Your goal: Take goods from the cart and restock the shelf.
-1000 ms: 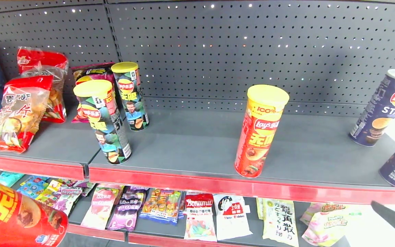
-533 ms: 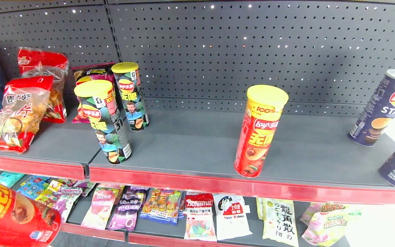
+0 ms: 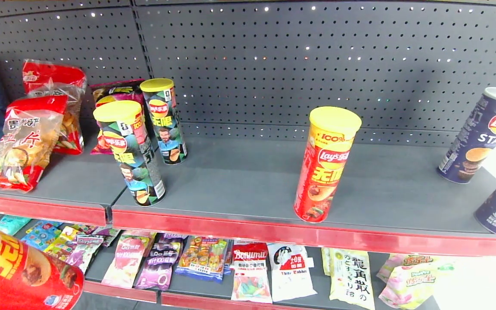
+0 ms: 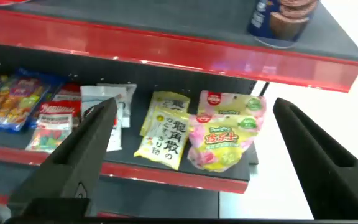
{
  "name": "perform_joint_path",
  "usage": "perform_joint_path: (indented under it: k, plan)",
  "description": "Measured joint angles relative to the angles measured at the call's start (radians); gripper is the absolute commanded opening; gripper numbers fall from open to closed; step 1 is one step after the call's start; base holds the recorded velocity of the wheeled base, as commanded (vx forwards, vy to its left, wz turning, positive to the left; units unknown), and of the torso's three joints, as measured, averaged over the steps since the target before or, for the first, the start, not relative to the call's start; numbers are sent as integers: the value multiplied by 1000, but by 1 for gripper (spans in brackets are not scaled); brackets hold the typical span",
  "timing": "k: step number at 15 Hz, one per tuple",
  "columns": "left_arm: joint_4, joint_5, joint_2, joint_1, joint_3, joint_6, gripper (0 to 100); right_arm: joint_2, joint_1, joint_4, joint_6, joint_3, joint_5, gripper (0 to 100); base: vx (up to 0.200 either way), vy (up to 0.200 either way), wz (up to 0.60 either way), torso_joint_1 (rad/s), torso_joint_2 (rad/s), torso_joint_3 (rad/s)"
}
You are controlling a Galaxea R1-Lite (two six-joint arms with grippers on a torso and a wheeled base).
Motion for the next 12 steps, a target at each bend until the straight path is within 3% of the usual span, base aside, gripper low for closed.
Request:
perform_joint_path:
  k: [3, 9, 12]
  plan:
    - [0, 0, 0, 0, 1, 0, 0, -38, -46, -3, 2, 8, 2, 100, 0, 0, 0, 0, 0, 0]
    - [7, -44, -25, -1, 9, 0, 0, -115, -46, -6, 105, 14, -33, 100, 0, 0, 0, 0, 0, 0]
    - [6, -48, -47, 0, 18, 0, 0, -117, -48, -5, 79, 14, -39, 100, 0, 0, 0, 0, 0, 0]
